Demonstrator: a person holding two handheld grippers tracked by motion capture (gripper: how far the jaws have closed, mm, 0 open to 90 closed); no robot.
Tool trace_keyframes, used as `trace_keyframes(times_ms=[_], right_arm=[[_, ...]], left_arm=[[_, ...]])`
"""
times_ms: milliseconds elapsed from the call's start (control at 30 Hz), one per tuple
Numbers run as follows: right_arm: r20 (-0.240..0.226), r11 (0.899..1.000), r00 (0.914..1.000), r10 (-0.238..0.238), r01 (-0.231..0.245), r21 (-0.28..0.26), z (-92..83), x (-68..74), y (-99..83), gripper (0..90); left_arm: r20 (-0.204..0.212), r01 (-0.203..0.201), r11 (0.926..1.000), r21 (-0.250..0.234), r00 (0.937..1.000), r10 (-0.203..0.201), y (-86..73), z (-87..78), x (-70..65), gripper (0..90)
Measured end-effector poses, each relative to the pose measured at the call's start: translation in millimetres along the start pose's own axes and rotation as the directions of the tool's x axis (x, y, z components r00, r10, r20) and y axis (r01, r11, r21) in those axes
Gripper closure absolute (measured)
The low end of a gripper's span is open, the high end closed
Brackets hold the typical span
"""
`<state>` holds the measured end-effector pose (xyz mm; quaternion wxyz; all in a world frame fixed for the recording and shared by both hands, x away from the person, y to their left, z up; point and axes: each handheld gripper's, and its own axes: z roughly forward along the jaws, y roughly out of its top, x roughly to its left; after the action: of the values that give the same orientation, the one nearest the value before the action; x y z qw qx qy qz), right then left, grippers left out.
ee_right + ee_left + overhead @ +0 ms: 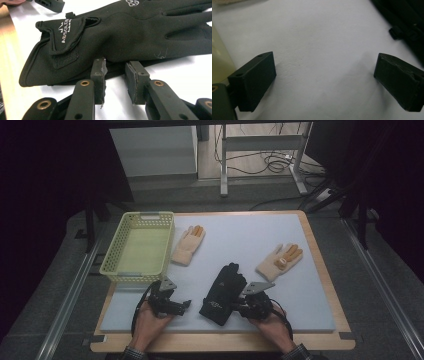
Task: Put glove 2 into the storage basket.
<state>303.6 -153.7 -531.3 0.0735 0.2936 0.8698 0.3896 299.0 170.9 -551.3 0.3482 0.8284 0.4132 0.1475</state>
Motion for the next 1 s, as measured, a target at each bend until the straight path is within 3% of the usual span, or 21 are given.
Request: trace_keyframes(times_ms=[367, 767, 1000], right_arm=[[0.009, 1.000, 0.9999, -0.007, 0.008, -0.024, 18.7, -0.2, 12.9, 67.9], [0.037, 0.999, 0.9991, -0.019, 0.021, -0.038, 41.1, 3.9, 30.2, 67.1], [0.035, 0.999, 0.9990, -0.026, 0.027, -0.033, 40.2, 4.3, 31.8, 62.3]], left_arm=[[0.021, -0.035, 0.9993, 0.010, 0.9992, 0.035, -8.0, -8.1, 10.3, 4.5], [0.022, -0.032, 0.9995, 0.006, 0.9993, 0.031, -8.4, -7.7, 10.3, 4.4], [0.024, -0.028, 0.9996, 0.003, 0.9993, 0.028, -8.6, -7.6, 10.4, 4.4]])
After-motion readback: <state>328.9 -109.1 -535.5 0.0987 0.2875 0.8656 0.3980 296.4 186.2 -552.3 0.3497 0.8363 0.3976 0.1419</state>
